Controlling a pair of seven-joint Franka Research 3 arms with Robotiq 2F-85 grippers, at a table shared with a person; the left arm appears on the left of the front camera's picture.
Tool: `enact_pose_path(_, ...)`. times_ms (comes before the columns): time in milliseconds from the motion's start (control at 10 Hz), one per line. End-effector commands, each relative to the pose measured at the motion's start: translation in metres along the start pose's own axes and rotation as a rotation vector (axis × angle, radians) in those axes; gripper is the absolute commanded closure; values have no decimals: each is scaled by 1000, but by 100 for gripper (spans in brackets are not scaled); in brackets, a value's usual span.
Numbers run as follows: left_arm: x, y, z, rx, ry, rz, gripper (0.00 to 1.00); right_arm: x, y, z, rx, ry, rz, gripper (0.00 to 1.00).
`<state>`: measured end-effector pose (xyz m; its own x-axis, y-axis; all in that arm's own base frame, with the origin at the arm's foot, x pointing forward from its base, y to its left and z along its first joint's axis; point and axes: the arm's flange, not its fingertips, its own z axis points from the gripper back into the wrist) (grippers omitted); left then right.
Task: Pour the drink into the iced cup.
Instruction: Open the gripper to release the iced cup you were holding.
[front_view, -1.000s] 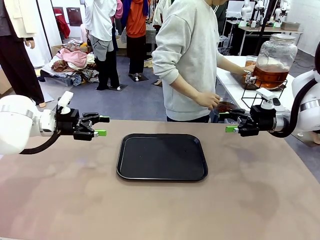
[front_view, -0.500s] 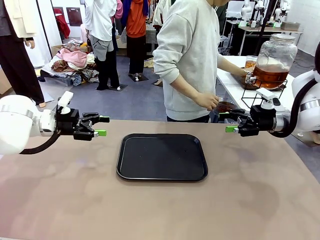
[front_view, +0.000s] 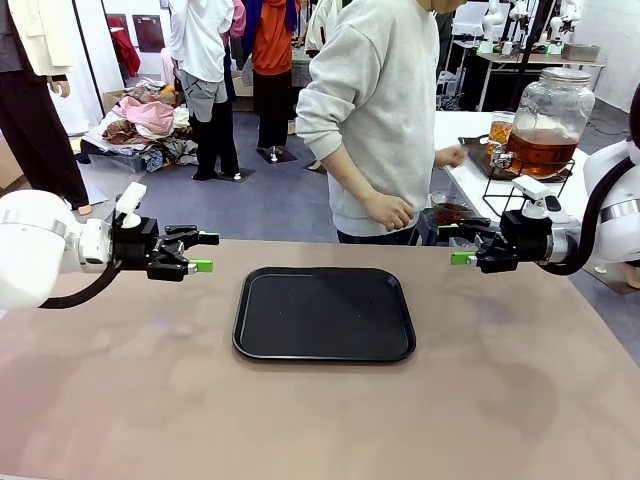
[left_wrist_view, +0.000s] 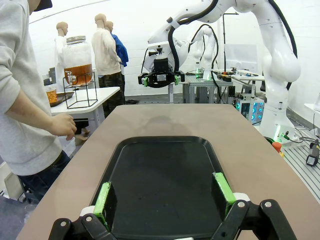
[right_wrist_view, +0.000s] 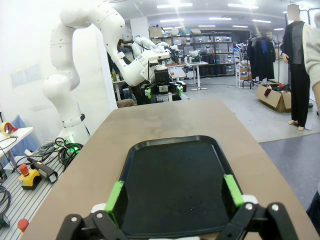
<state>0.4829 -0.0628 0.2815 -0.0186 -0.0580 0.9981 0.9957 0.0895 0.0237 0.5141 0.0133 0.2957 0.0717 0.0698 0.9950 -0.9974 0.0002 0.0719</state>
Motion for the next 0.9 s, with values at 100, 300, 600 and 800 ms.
enact_pose_path(100, 2, 1, -1, -1, 0, 6, 0, 3, -1, 0, 1, 1, 1, 0)
enact_pose_path(300, 2, 1, -1, -1, 0, 6, 0, 3, -1, 0, 1, 1, 1, 0)
enact_pose_path(600, 2, 1, -1, -1, 0, 6, 0, 3, -1, 0, 1, 1, 1, 0)
enact_pose_path(800, 2, 1, -1, -1, 0, 6, 0, 3, -1, 0, 1, 1, 1, 0)
